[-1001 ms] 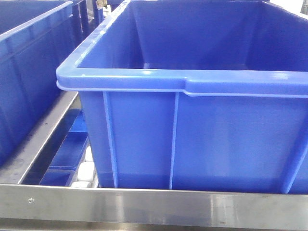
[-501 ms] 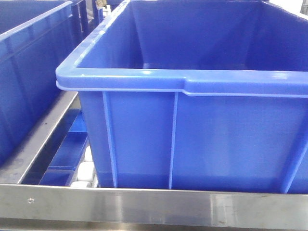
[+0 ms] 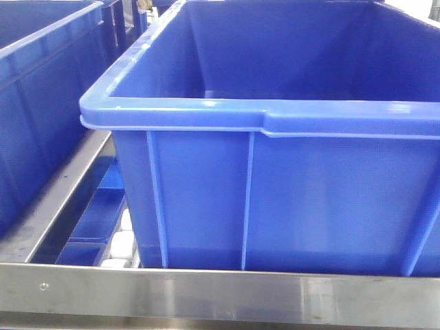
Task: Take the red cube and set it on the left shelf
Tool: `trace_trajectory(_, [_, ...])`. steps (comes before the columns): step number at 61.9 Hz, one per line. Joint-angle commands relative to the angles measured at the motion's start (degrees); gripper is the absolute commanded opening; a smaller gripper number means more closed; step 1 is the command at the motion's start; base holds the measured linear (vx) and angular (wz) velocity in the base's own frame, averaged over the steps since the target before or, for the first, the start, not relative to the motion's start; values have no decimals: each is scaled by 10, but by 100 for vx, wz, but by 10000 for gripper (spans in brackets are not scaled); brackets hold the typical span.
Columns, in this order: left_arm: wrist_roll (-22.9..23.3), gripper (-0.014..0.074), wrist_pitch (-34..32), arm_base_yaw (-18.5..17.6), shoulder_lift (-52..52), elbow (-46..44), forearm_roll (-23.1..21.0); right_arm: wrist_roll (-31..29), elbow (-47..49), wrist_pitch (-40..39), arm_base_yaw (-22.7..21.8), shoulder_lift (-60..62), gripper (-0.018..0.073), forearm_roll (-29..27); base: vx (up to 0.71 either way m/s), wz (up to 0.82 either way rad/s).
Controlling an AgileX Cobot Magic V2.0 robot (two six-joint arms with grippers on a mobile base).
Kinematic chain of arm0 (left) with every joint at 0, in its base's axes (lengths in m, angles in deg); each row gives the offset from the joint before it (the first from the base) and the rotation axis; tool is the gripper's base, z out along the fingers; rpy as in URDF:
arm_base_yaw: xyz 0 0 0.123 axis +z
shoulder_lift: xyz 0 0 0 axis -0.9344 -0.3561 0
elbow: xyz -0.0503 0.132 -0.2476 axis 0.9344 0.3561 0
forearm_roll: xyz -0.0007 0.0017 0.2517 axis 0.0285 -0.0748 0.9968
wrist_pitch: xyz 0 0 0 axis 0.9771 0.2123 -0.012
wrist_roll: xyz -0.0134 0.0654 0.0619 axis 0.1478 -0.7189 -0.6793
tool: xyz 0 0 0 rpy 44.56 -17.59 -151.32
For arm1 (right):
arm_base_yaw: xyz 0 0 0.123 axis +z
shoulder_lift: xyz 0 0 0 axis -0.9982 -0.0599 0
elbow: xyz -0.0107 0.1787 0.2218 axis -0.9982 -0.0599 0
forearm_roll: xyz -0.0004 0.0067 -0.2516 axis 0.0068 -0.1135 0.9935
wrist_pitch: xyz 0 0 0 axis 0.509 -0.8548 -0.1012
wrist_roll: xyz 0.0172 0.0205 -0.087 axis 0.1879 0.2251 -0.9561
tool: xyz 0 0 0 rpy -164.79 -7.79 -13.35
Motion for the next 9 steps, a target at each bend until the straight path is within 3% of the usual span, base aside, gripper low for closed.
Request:
trace_trajectory(1, [-1, 106, -48, -4, -5, 13, -1, -6, 14, -44, -5, 10, 57, 0, 0, 0])
trace_trajectory(9, [-1, 106, -48, -4, -5, 13, -1, -6, 14, -44, -5, 10, 57, 0, 0, 0])
